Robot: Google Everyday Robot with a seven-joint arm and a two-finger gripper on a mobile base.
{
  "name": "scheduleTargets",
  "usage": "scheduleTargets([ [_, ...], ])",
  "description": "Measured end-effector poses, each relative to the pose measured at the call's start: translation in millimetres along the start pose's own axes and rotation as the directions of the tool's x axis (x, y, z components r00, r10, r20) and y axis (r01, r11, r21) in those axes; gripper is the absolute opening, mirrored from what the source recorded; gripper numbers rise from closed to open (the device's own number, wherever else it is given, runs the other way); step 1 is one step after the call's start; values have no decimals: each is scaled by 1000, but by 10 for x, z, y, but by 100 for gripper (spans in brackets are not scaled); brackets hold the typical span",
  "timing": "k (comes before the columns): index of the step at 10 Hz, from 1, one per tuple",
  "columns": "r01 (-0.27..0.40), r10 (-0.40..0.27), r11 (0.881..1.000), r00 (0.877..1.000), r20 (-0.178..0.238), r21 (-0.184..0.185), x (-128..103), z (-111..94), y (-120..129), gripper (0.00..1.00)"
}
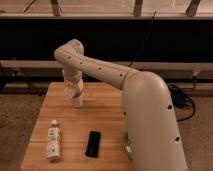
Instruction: Place the white sponge in the ceramic cup
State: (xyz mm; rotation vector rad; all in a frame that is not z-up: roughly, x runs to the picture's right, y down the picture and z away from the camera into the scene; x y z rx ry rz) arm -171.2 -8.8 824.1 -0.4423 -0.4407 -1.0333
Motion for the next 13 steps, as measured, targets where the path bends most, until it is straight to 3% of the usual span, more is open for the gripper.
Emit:
scheduleTargets([
  [1, -5, 5, 1000, 1000, 1, 0, 13, 7, 21, 50],
  [4, 2, -2, 1000, 1000, 4, 1, 18, 32, 26, 54],
  [7, -5, 5, 1000, 1000, 2, 1, 75, 44, 90, 78],
  [13, -15, 15, 1000, 1000, 2, 4, 142, 43, 170, 80],
])
